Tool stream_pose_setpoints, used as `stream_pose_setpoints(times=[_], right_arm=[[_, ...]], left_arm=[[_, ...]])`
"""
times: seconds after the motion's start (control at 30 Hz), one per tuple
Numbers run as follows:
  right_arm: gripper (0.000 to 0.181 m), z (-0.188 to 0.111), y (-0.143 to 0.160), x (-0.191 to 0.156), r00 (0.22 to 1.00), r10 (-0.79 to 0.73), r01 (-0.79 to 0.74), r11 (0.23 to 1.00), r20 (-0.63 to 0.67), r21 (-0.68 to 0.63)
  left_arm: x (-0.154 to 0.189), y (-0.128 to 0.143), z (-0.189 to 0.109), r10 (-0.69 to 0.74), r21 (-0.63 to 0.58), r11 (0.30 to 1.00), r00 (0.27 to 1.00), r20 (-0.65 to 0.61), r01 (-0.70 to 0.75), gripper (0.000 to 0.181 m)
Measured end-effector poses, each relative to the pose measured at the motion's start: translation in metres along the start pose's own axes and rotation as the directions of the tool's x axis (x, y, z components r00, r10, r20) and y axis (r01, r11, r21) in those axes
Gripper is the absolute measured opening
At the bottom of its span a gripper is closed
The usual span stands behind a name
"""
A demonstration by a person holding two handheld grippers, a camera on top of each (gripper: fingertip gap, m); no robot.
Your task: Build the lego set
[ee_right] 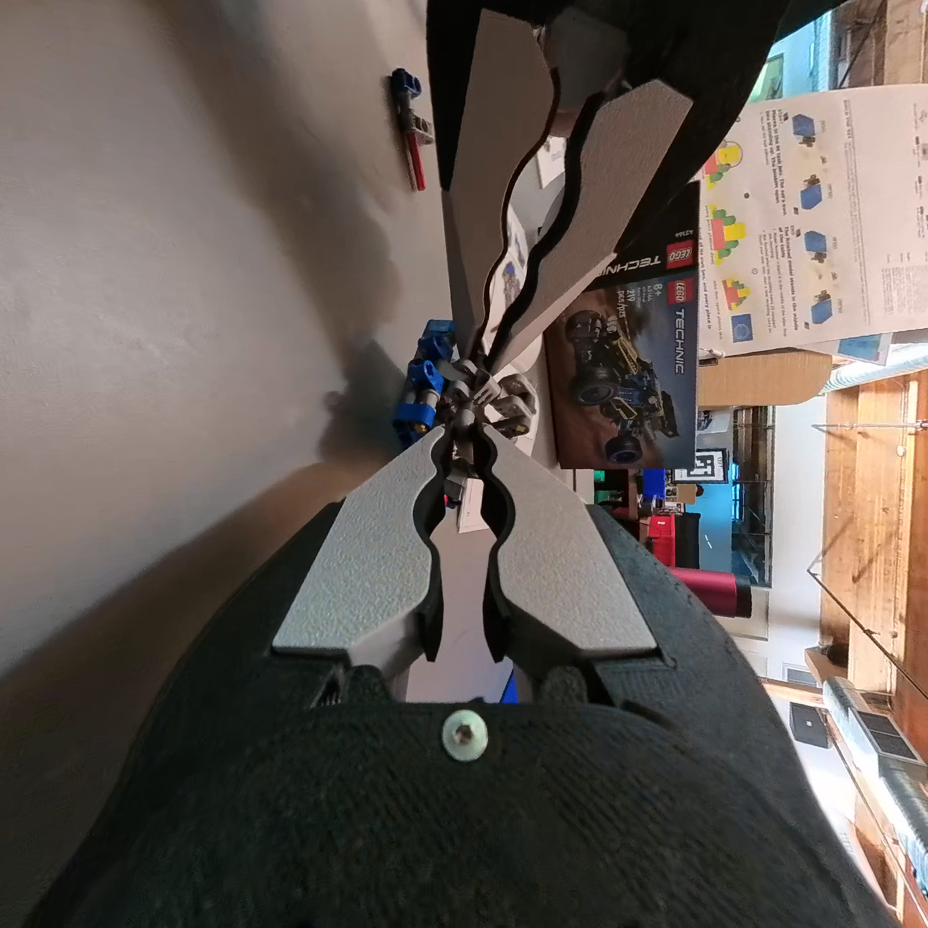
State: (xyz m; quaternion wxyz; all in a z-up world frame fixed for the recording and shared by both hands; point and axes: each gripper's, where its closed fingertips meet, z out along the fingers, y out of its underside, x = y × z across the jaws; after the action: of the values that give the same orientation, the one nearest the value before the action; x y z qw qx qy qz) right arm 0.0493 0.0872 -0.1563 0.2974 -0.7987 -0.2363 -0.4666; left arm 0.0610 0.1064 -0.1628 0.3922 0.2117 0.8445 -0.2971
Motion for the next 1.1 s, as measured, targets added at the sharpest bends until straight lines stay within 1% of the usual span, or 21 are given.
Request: stream_pose_setpoints(times=[0.17,0.27,0.33,0.43,0.47,0.7,0.87,1.1], right_arm=[[0.006,0.003,-0.002,-0.002,1.0,0.008,-0.008,1.0,-0.003,0.001],[0.006,0.007,-0.007,-0.004,1.0,0.012,-0.012,1.0,-0.013,0.014],[0.006,0.009,-0.009,-0.007,1.0,0.005,-0.005,1.0,0.001,0.006],[0.006,0.01,-0.003,-0.006,1.0,0.001,0.0,1.0,0.01,-0.031],[0.006,0.01,-0.002,-0.006,1.0,0.008,-0.007,0.999,0.018,-0.038],[0.006,0.011,-0.008,-0.01,0.999,0.031,-0.031,0.999,0.04,-0.023],[0.006,0.012,-0.01,-0.011,0.998,0.042,-0.042,0.999,0.045,-0.012],[0.006,0.012,-0.011,-0.011,0.998,0.047,-0.047,0.999,0.041,-0.001]], left_arm=[[0.003,0.004,0.001,-0.062,-0.012,0.998,0.998,-0.001,0.062,0.003],[0.006,0.008,0.003,-0.054,-0.041,0.998,0.999,-0.003,0.053,0.004],[0.007,0.01,0.003,-0.023,-0.059,0.998,1.0,0.001,0.023,0.004],[0.004,0.011,0.003,0.075,-0.111,0.991,0.996,0.042,-0.07,0.003],[0.005,0.012,0.003,0.082,-0.121,0.99,0.996,0.047,-0.076,0.003],[0.01,0.014,-0.004,0.086,-0.122,0.989,0.994,0.07,-0.077,0.003],[0.012,0.015,-0.007,0.05,-0.103,0.994,0.996,0.074,-0.042,0.003],[0.012,0.016,-0.009,0.067,-0.099,0.993,0.994,0.083,-0.059,0.003]])
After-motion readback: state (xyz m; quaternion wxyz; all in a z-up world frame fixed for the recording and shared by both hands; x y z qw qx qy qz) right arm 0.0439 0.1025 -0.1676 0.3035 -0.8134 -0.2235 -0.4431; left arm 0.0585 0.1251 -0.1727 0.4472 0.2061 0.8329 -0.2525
